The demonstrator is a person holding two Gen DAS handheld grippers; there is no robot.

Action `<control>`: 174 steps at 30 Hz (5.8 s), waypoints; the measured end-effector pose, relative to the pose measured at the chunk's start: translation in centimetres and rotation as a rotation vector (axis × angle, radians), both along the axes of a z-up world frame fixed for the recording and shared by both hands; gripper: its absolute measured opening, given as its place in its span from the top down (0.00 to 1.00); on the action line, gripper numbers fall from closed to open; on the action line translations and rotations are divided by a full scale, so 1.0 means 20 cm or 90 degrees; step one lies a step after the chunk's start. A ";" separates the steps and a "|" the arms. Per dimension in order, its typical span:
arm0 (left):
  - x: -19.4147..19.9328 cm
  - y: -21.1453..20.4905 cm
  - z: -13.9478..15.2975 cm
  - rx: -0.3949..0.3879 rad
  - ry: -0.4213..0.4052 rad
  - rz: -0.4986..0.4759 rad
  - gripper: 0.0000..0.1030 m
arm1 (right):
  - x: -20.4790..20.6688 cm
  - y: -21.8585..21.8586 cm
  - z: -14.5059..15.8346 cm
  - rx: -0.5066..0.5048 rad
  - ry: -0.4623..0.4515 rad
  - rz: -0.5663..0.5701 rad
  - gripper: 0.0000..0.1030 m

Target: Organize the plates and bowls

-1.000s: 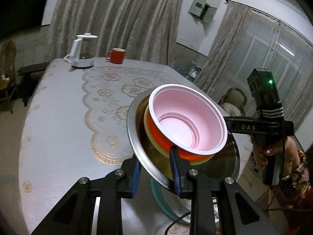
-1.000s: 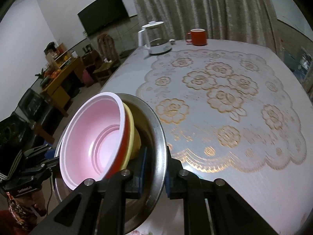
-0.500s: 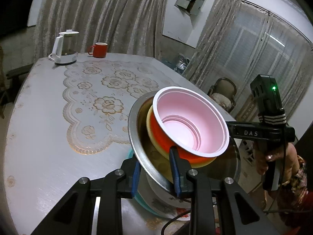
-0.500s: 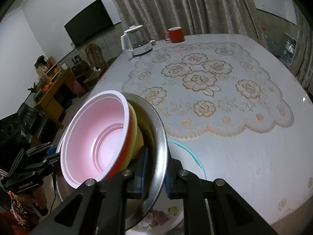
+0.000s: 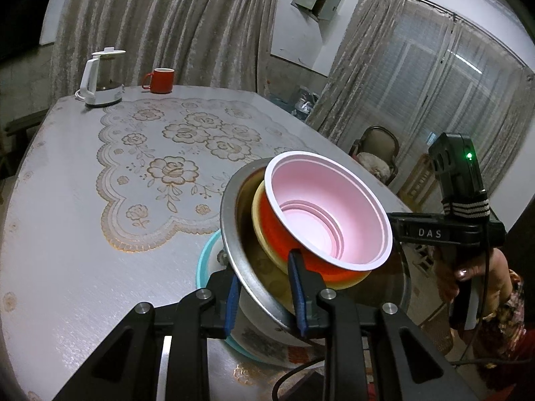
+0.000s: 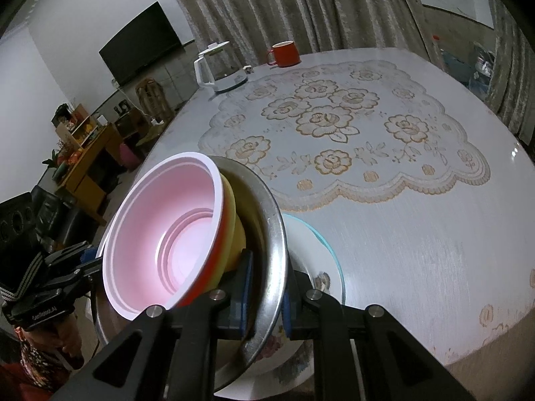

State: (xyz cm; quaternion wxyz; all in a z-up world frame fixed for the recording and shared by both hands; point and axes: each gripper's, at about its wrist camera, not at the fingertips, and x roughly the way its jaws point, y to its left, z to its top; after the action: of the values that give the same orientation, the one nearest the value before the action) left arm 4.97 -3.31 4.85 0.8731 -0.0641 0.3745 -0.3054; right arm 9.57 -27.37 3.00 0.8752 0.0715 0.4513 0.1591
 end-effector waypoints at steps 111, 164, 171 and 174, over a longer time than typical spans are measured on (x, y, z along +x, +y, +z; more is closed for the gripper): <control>-0.31 -0.04 -0.17 0.120 -0.008 0.058 0.17 | -0.50 0.04 -0.16 0.023 -0.040 -0.100 0.65; -0.58 0.02 -0.06 0.260 -0.146 0.276 0.00 | -0.93 0.28 -0.10 -0.128 -0.229 -0.153 0.42; -0.57 0.02 -0.06 0.259 -0.145 0.270 0.00 | -0.92 0.28 -0.10 -0.129 -0.224 -0.153 0.42; -0.57 0.02 -0.06 0.257 -0.146 0.269 0.00 | -0.92 0.28 -0.10 -0.129 -0.224 -0.153 0.42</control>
State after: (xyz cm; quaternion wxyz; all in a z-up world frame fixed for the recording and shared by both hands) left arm -6.48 -2.97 3.62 0.9489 0.0692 0.3052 -0.0420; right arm -8.80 -21.83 0.95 0.9556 0.0081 0.2939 0.0175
